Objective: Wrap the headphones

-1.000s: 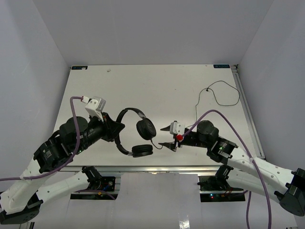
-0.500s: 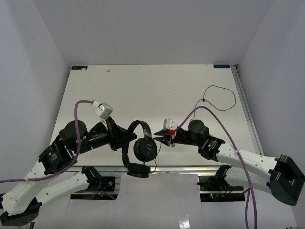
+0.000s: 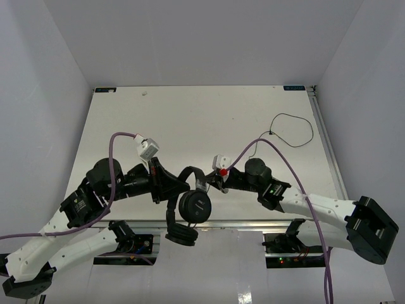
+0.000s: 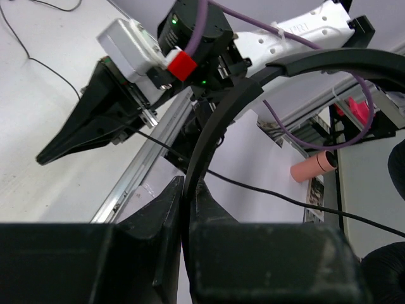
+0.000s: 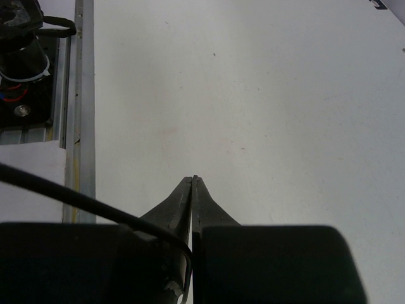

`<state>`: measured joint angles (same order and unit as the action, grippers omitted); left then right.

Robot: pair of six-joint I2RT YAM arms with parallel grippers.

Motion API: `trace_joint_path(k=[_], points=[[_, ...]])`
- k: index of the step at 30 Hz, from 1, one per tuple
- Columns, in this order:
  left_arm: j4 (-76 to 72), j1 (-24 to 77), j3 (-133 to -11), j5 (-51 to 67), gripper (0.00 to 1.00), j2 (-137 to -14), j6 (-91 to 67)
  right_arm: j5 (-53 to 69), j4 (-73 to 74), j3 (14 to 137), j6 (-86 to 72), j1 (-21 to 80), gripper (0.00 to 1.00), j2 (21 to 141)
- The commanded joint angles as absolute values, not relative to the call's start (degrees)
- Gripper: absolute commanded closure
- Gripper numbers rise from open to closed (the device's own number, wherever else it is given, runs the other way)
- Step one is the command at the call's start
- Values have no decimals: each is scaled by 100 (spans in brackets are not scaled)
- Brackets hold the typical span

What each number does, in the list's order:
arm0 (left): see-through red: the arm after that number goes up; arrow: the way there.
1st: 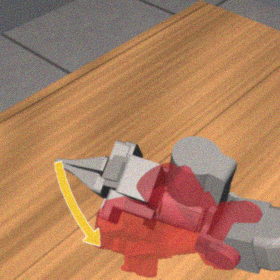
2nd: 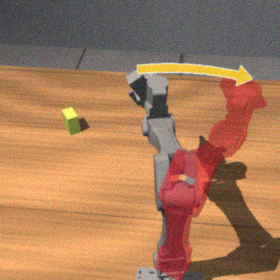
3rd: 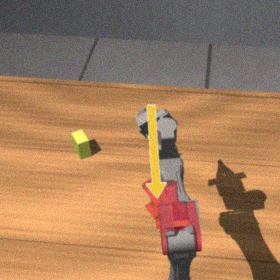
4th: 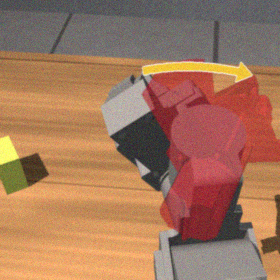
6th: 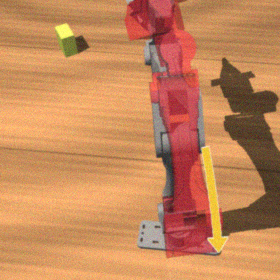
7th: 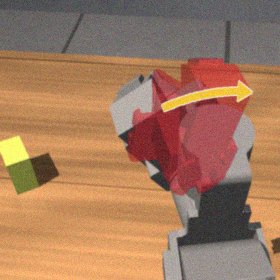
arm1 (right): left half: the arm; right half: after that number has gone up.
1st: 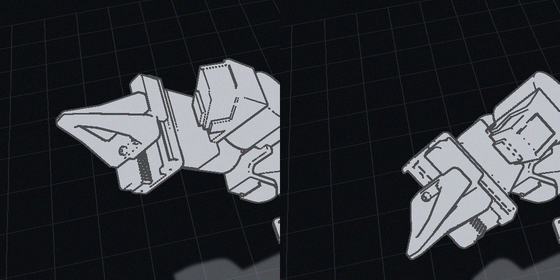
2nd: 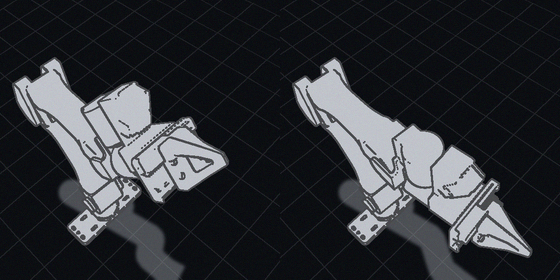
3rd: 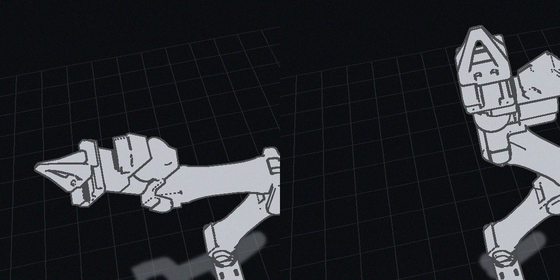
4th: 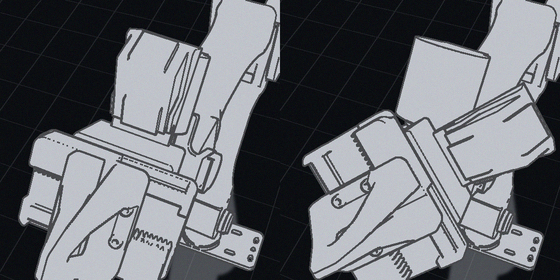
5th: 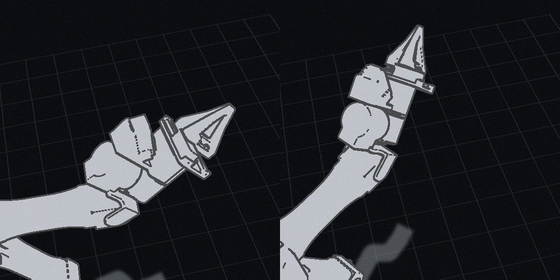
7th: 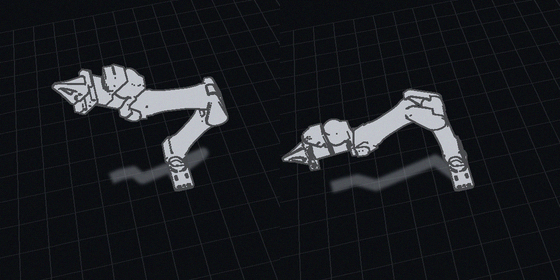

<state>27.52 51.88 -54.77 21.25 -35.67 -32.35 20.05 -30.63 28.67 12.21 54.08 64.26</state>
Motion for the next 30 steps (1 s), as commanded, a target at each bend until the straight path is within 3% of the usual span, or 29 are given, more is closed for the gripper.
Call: trace_joint_path(k=[1,8,18,24,30], points=[[2563,5194,-5507,2953,100,-3766,-3190,1657,-3157,3672,1257,5319,92,6647],[3429,5203,-5606,2590,100,-4048,-2658,1635,-2530,4417,1239,4992,92,7044],[5042,5203,-6062,-481,100,-4775,-2024,1214,-1316,4535,1116,3959,92,6193],[5039,5194,-6135,-738,100,-5323,-1778,1195,-687,4855,1274,3885,92,5998],[4349,5203,-6090,-629,100,-4977,-1865,1490,-696,4775,1134,3892,92,6224]])
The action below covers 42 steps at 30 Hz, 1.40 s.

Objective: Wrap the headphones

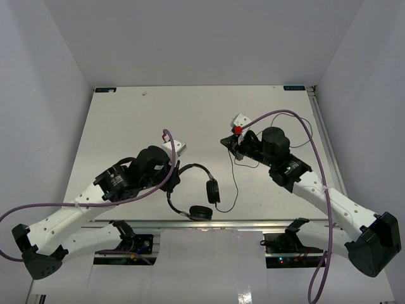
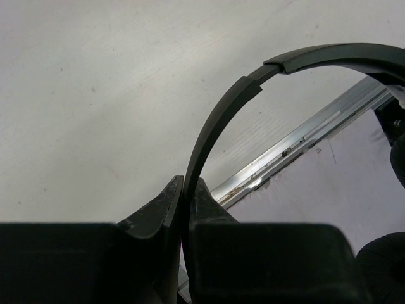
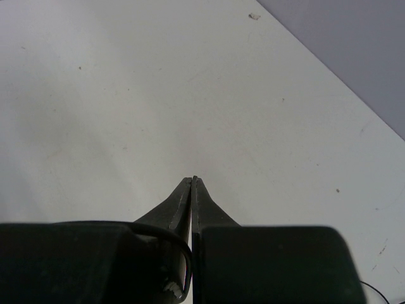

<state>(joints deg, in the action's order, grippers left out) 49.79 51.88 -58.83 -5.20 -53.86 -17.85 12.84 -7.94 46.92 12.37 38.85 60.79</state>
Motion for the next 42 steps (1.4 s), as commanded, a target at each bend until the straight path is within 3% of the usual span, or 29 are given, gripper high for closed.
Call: trace_joint_path(k=[1,8,18,33,36,42], points=[[4282,5203,-6112,-705,100,-4855,-1932,1524,-763,4716,1050,3888,92,6249],[3292,5194,-6065,-71,100,-4183,-2465,2146,-1652,4318,299,3903,92,6588],[1911,5203,-5263,1211,100,-3934,-3006,2348,-2275,4668,-148,4200,92,7276],[1986,5197,-5047,2645,100,-4548,-2929,1748,-2144,5241,-134,4182,92,7760],[2502,5197,-5145,2497,100,-4678,-2739,1647,-1866,5398,-64,4127,92,7697],[3827,5194,-5523,1016,100,-4737,-2393,1353,-1471,5288,27,3913,92,7165]])
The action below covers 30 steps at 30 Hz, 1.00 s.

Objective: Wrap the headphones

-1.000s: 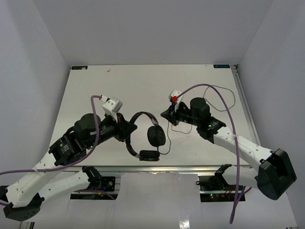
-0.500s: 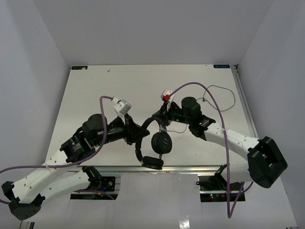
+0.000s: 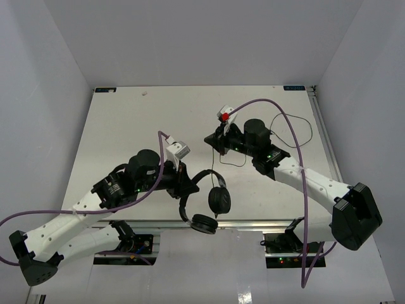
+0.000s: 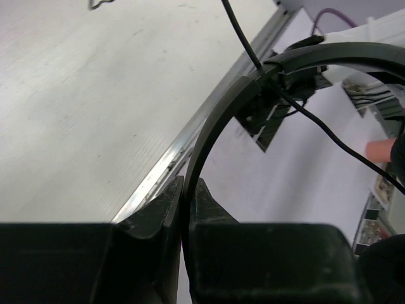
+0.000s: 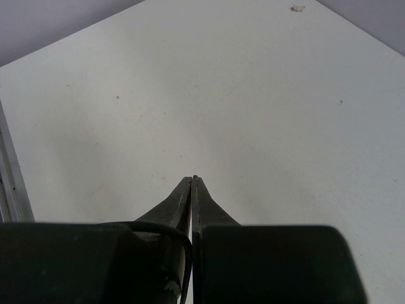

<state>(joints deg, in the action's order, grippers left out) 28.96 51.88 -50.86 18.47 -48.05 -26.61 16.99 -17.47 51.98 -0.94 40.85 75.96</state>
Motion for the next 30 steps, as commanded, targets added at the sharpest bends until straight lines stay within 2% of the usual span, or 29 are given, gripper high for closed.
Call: trace_joint_path(k=[1,6,19,26,30], points=[[4005,5194,-5594,804,100,-4757,-2358,1309,-1396,5280,148,3878,92,7067],[4607,5203,-5826,-204,100,-4967,-2285,1113,-865,5482,442,3790,92,6820],[4949,5203,-5836,-1298,100,-5891,-2235,1482,-52,5985,696,3797,92,6948],[5483,5203,-6096,-2761,100,-6530,-2732,1779,343,5991,690,3806,92,6887],[5710,5203,-6199,-3116,100,-6771,-2942,1895,392,5840,654,3814,92,6671]])
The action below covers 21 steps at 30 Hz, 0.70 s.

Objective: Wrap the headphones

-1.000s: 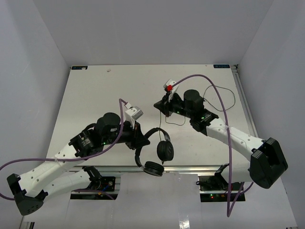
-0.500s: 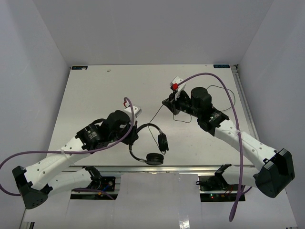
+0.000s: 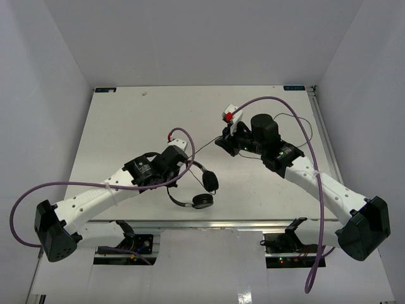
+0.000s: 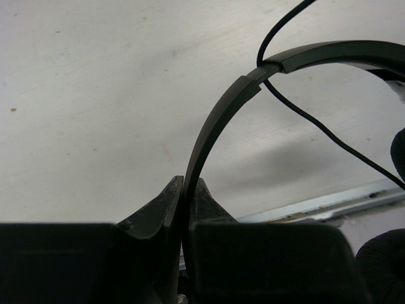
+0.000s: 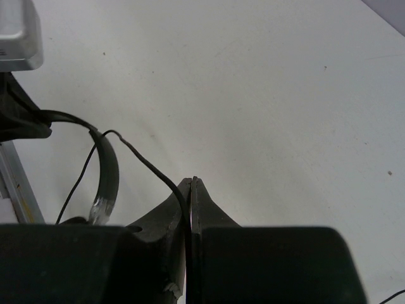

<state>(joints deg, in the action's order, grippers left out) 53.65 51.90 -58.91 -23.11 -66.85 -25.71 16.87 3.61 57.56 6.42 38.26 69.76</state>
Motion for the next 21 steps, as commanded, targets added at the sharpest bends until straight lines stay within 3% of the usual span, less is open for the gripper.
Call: trace_joint_path(k=[1,10,21], points=[[5714,5203,-6198,-3155,100,-6807,-2956,1898,395,5803,636,3814,92,6600],[5633,5195,-6187,-3207,100,-6934,-2908,1871,457,5678,501,3823,92,6469],[5050,5216,-5841,-2054,100,-6570,-2176,1183,404,6002,532,3819,92,7127]])
